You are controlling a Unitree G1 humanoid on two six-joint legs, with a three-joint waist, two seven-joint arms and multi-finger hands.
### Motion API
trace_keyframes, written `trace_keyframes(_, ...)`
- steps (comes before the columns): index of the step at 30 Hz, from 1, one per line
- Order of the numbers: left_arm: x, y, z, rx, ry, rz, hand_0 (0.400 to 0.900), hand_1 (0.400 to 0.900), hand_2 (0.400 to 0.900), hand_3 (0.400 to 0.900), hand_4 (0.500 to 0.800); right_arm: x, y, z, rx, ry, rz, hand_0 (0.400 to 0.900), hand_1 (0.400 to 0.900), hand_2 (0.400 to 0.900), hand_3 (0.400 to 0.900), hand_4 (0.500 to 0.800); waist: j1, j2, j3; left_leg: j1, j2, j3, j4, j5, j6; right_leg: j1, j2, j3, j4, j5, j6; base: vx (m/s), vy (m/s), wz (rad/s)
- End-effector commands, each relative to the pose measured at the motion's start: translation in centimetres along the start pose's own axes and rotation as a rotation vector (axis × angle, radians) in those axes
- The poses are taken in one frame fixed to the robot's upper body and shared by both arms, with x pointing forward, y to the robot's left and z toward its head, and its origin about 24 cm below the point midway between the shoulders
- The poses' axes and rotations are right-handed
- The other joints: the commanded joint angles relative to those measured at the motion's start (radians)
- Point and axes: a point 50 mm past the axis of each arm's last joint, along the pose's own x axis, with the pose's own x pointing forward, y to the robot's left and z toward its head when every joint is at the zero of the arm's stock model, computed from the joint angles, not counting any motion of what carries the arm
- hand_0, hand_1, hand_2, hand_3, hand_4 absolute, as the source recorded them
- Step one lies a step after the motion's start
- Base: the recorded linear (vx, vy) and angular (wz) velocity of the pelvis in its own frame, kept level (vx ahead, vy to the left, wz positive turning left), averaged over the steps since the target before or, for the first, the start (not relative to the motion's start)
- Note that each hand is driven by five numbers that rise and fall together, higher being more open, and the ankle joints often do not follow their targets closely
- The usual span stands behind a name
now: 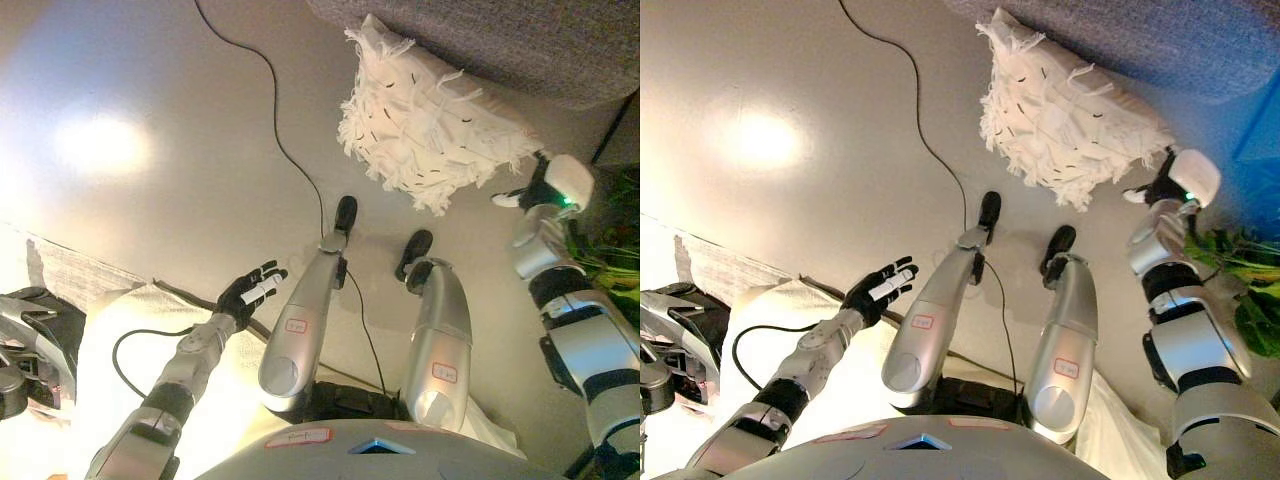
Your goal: Pick up the pillow and put it on the sofa.
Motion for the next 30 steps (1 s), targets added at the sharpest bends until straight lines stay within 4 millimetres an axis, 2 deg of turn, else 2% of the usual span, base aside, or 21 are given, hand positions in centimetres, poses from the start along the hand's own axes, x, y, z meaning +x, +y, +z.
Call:
trace_keyframes(1, -2.2, 1.2, -1.9, -0.005, 0.028, 0.016, 0.9, 0.9, 0.9, 0.9, 0.8, 1.8, -4.4, -0.9, -0.027, 0.024, -0.226, 0.9, 0.9, 0.9, 0.9, 0.8, 0.008, 0.053, 0.012, 0.026, -0.023, 0.027, 0.141, -0.208, 0.051, 0.065, 0.027, -0.003, 0.027, -0.068, 0.029, 0.06, 0.063, 0.15)
trace_keyframes(3, -1.3, 0.1, -1.5, 0.005, 0.028, -0.032, 0.9, 0.9, 0.9, 0.9, 0.8, 2.8, -6.2, 0.5, -0.023, 0.064, -0.247, 0.9, 0.9, 0.9, 0.9, 0.8, 0.026, 0.088, 0.012, 0.009, -0.041, 0.034, 0.179, -0.216, 0.055, 0.04, 0.002, -0.009, 0.077, -0.078, 0.026, 0.04, 0.062, 0.15)
trace_keyframes(6, -1.2, 0.2, -0.8, -0.003, 0.018, -0.038, 0.9, 0.9, 0.9, 0.9, 0.8, 3.6, -9.6, 2.5, -0.001, 0.04, -0.262, 0.9, 0.9, 0.9, 0.9, 0.8, 0.027, 0.096, 0.012, -0.007, -0.036, 0.043, 0.202, -0.22, 0.054, 0.022, -0.006, -0.009, 0.099, -0.083, 0.018, 0.03, 0.035, -0.03)
trace_keyframes(8, -1.6, 0.4, -0.6, -0.024, 0.002, -0.037, 0.9, 0.9, 0.9, 0.9, 0.8, 3.7, -11.5, 3.6, 0.006, 0.003, -0.27, 0.9, 0.9, 0.9, 0.9, 0.8, 0.023, 0.096, 0.012, -0.02, -0.03, 0.047, 0.207, -0.219, 0.053, 0.008, 0.004, 0.001, 0.106, -0.089, 0.01, 0.04, 0.045, -0.15)
trace_keyframes(15, -2.6, 0.1, -1.4, -0.031, -0.009, -0.057, 0.9, 0.9, 0.9, 0.9, 0.8, 3.9, -14.2, 5.3, 0.04, -0.059, -0.28, 0.9, 0.9, 0.9, 0.9, 0.8, 0.039, 0.115, 0.012, -0.053, -0.037, 0.046, 0.228, -0.221, 0.054, -0.023, 0.016, 0.014, 0.137, -0.112, -0.007, 0.04, 0.009, -0.03)
trace_keyframes(18, -2.8, 0.1, -1.5, -0.035, -0.029, -0.07, 0.9, 0.9, 0.9, 0.9, 0.8, 4.0, -15.2, 6.4, 0.064, -0.083, -0.276, 0.9, 0.9, 0.9, 0.9, 0.8, 0.053, 0.126, 0.012, -0.068, -0.042, 0.044, 0.231, -0.216, 0.055, -0.04, 0.015, 0.013, 0.15, -0.117, -0.01, 0.02, -0.007, 0.05)
trace_keyframes(23, -3.0, -0.2, -1.2, -0.027, -0.053, -0.094, 0.9, 0.9, 0.9, 0.9, 0.8, 4.0, -15.8, 7.5, 0.101, -0.106, -0.252, 0.9, 0.9, 0.9, 0.9, 0.8, 0.067, 0.134, 0.012, -0.099, -0.048, 0.038, 0.242, -0.215, 0.06, -0.076, 0.015, 0.014, 0.173, -0.123, -0.013, 0.02, -0.014, 0.06)
trace_keyframes(30, -3.0, -0.7, -0.8, -0.024, -0.079, -0.116, 0.9, 0.9, 0.9, 0.9, 0.8, 4.0, -14.4, 7.7, 0.138, -0.11, -0.187, 0.9, 0.9, 0.9, 0.9, 0.8, 0.082, 0.143, 0.012, -0.128, -0.056, 0.03, 0.243, -0.211, 0.064, -0.106, 0.015, 0.014, 0.185, -0.126, -0.013, 0.01, -0.019, 0.05)
